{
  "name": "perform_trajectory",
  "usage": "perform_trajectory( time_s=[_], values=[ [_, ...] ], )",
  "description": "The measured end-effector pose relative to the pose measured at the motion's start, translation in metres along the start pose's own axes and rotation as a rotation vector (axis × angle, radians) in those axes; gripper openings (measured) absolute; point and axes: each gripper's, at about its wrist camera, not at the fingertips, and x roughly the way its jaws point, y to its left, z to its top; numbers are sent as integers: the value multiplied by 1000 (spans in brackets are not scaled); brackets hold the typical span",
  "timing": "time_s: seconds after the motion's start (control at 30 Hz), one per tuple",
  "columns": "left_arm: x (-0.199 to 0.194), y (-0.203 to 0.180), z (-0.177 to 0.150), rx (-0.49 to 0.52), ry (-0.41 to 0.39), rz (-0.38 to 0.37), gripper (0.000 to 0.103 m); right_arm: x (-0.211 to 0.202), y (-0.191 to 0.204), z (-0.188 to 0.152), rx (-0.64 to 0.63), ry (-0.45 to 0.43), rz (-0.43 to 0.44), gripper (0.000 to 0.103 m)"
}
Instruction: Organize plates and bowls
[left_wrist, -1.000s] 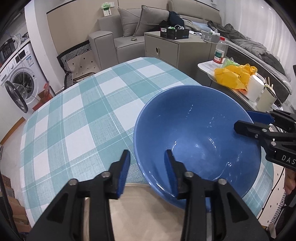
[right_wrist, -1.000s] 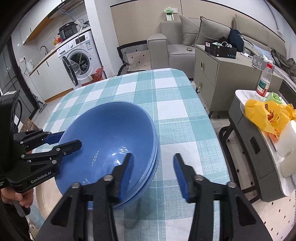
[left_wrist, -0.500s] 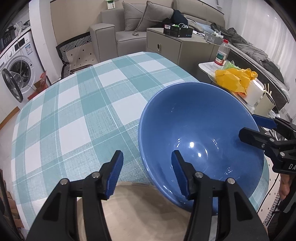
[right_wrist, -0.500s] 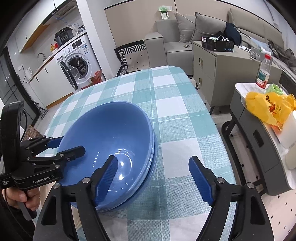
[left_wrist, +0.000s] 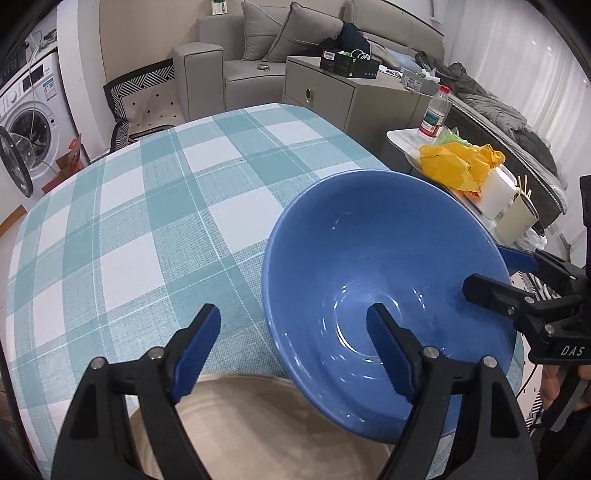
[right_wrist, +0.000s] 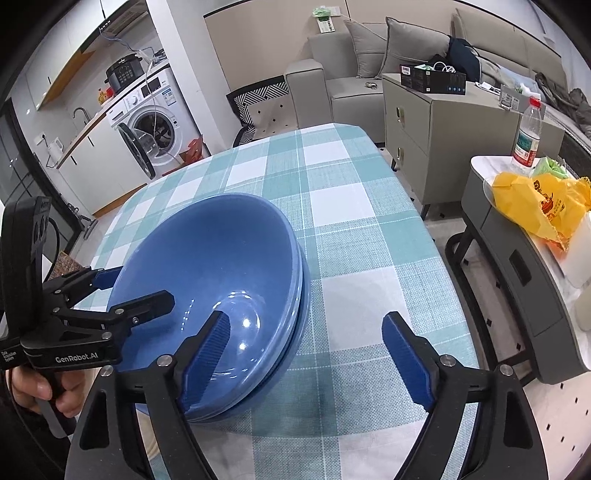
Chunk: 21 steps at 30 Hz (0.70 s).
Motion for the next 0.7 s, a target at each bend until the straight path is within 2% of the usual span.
perform_trajectory(
  time_s=[0.03,0.17,0.2,0.23,0.7],
  values=[
    [0,0,0,-1,-2,0,90,0,-1,0,3,1,2,92],
    [3,0,1,-5,1,-5,92,1,-2,-2,7,1,9,100],
    [4,0,1,-6,3,-5,95,1,-2,-3,8,-1,9,101],
    [4,0,1,-7,3,-5,102,2,-2,-3,10,1,10,101],
    [11,1,-1,-20,25,-47,103,10,-4,-7,15,23,11,101]
  ],
)
